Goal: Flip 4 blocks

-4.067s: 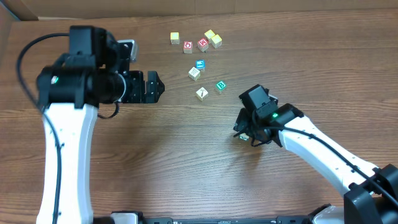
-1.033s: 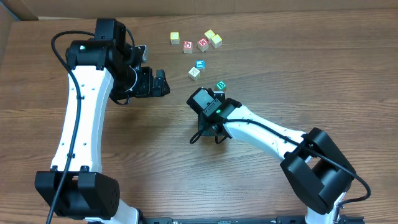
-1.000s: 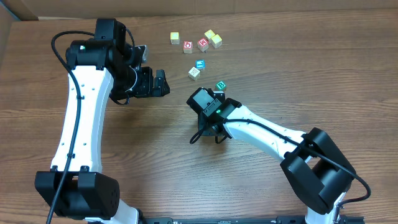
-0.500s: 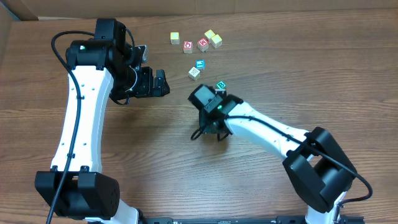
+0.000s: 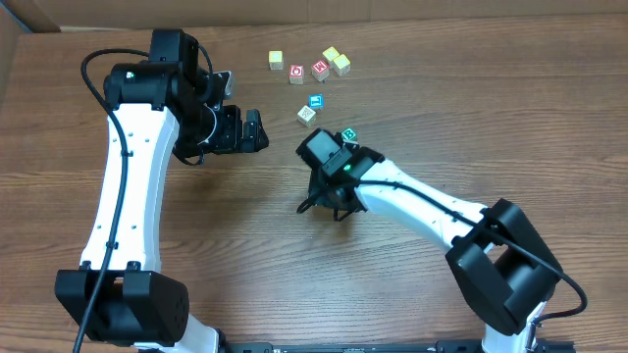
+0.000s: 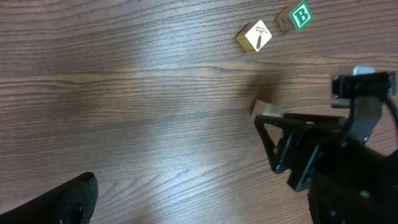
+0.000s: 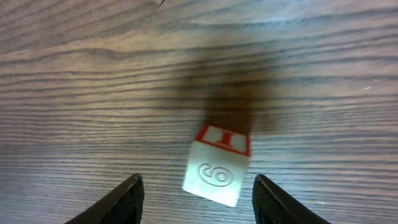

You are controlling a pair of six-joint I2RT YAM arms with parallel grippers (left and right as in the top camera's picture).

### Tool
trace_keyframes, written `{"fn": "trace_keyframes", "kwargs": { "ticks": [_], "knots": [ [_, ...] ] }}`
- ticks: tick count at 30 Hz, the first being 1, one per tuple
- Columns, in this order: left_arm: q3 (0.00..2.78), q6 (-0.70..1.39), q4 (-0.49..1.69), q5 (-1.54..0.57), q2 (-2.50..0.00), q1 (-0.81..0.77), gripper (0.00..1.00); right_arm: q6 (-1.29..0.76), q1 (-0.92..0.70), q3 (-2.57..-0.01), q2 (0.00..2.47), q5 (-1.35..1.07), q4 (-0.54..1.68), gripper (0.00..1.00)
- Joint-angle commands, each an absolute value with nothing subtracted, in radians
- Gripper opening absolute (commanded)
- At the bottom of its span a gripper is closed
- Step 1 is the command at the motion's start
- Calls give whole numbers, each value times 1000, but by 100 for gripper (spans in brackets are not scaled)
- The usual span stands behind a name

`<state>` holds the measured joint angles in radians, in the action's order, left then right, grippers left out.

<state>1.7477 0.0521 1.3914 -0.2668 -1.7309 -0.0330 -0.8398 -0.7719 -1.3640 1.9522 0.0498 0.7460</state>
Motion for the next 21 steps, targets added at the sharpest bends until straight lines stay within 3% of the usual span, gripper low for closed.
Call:
{"fn": "trace_keyframes", "kwargs": {
  "ticks": [1,14,17,21],
  "knots": [
    [1776,59,1390,-285,-1739,-39,100,-891,-793,-1346,1964,156,742,57],
    [1776,59,1390,-285,-1739,-39,100,-891,-795,-1346,2017,168,717,50],
    [1776,59,1390,-285,-1739,-39,100,-891,-796,-1349,2016,167,717,42],
    [1776,59,1390,-285,-1739,-39,100,-884,-796,-1349,2016,168,720,39]
  ]
}}
